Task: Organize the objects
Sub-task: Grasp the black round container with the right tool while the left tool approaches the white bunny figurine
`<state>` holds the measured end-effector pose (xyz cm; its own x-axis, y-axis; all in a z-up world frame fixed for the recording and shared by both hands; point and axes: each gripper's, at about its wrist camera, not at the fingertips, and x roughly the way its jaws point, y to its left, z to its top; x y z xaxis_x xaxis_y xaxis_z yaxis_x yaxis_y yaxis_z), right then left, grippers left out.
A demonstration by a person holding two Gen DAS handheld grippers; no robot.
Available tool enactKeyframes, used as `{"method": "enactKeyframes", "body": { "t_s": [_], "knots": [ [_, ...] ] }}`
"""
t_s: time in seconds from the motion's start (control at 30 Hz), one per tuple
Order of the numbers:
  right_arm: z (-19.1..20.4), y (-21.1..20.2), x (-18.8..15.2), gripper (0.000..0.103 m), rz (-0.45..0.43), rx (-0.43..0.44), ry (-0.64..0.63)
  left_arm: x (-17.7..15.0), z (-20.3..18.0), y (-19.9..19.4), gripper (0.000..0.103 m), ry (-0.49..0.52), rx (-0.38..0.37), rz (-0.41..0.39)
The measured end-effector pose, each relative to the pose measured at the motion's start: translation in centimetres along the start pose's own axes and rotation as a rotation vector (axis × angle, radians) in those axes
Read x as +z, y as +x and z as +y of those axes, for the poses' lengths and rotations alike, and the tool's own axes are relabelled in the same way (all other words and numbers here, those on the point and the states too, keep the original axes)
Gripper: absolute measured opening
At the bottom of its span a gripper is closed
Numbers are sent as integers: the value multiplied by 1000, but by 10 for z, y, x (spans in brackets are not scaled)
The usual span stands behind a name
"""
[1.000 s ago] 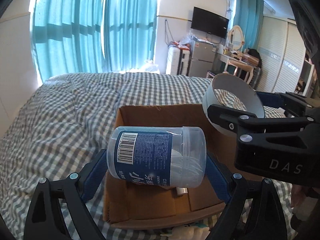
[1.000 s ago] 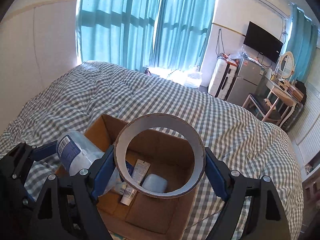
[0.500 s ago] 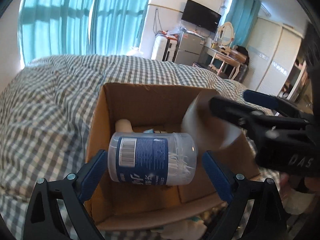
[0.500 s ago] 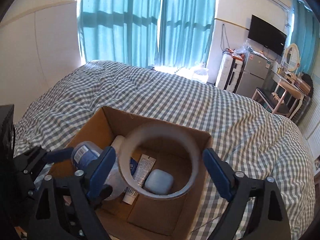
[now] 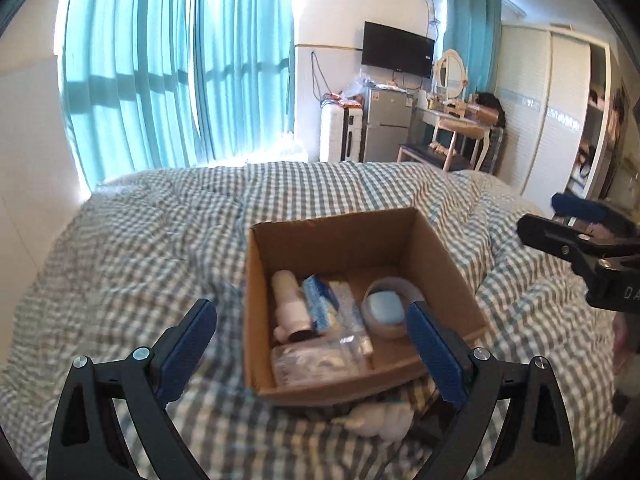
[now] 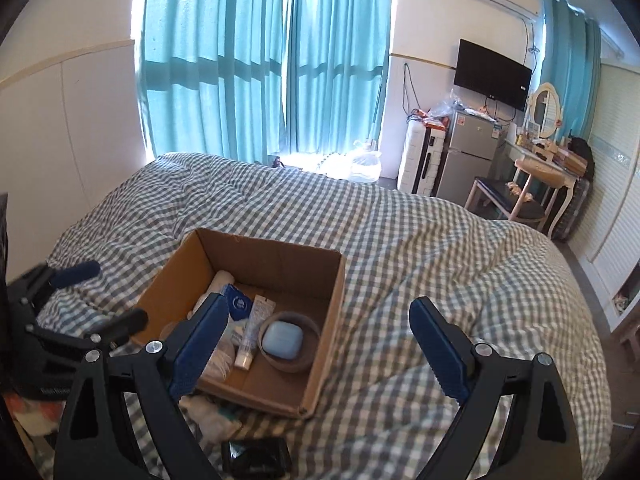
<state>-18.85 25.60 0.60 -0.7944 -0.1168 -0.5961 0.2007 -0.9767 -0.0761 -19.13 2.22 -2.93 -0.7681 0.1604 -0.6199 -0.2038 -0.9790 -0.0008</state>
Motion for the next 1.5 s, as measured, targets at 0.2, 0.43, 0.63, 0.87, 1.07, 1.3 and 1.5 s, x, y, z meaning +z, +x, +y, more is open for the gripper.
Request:
{"method": "enactKeyframes", "body": {
  "t_s": [0.2,0.43,0.63,0.87,1.07,1.3,1.5],
  "knots": [
    [14,-19,-29,92,21,23,-34,-23,-4,-15,98,22,92,54],
    [33,16,-79,92,155,101,-51,-60,9,13,98,-67,84,189],
    [38,57,-114,92,290,125,-51,-88,8,36,98,-103,95,253],
    [61,76,-138,92,363,125,-137,-108,3,50,98,-75,96,277],
    [57,89,-144,92,426,107,-131,-112,8,52,98,-89,94,289],
    [66,94,-152,92,462,89,-189,-114,6,52,98,-79,101,286],
    [67,95,-159,79,489,96,-209,-115,5,51,98,-72,115,286]
  ]
}}
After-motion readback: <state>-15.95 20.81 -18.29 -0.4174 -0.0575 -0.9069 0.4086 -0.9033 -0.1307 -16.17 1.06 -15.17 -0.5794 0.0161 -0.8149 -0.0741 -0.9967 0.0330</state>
